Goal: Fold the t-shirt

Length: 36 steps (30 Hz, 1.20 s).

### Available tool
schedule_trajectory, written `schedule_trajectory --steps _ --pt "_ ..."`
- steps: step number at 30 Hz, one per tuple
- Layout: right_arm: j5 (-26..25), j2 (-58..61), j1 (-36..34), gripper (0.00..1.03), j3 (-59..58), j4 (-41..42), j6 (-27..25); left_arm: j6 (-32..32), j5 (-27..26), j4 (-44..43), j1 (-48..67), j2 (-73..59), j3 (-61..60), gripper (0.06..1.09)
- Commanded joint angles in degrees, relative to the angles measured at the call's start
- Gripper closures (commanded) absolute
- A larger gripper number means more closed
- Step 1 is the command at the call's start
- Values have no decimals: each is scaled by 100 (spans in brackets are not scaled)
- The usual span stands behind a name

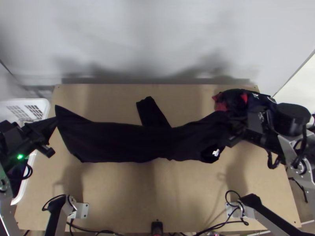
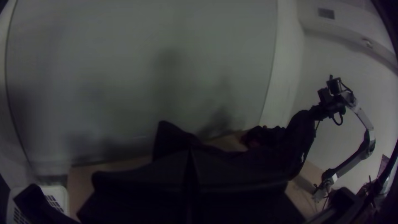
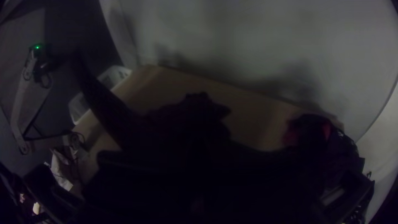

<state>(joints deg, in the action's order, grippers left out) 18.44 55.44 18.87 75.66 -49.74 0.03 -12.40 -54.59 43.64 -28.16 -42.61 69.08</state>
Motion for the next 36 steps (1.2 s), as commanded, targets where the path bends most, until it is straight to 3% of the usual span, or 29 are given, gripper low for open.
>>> schedule_trajectory --steps 1,8,15,21,28,36 --pt "-297 547 -68 100 -104 878 93 256 150 -1006 13 -643 -70 105" --pt "-297 2366 -261 100 1505 1309 76 318 563 -1551 496 -2463 1029 105" --pt "-314 3895 -472 100 3526 1309 49 194 941 -1068 1164 -4379 3279 105" --pt "-455 4326 -639 100 4546 1379 243 652 1337 -1094 1340 -4994 4474 105" --pt "-560 2806 -464 100 2858 1634 225 625 1328 -1156 1225 -3210 2962 105" --pt "-552 793 248 100 -702 1124 -21 -764 1293 -417 1436 -599 -887 105"
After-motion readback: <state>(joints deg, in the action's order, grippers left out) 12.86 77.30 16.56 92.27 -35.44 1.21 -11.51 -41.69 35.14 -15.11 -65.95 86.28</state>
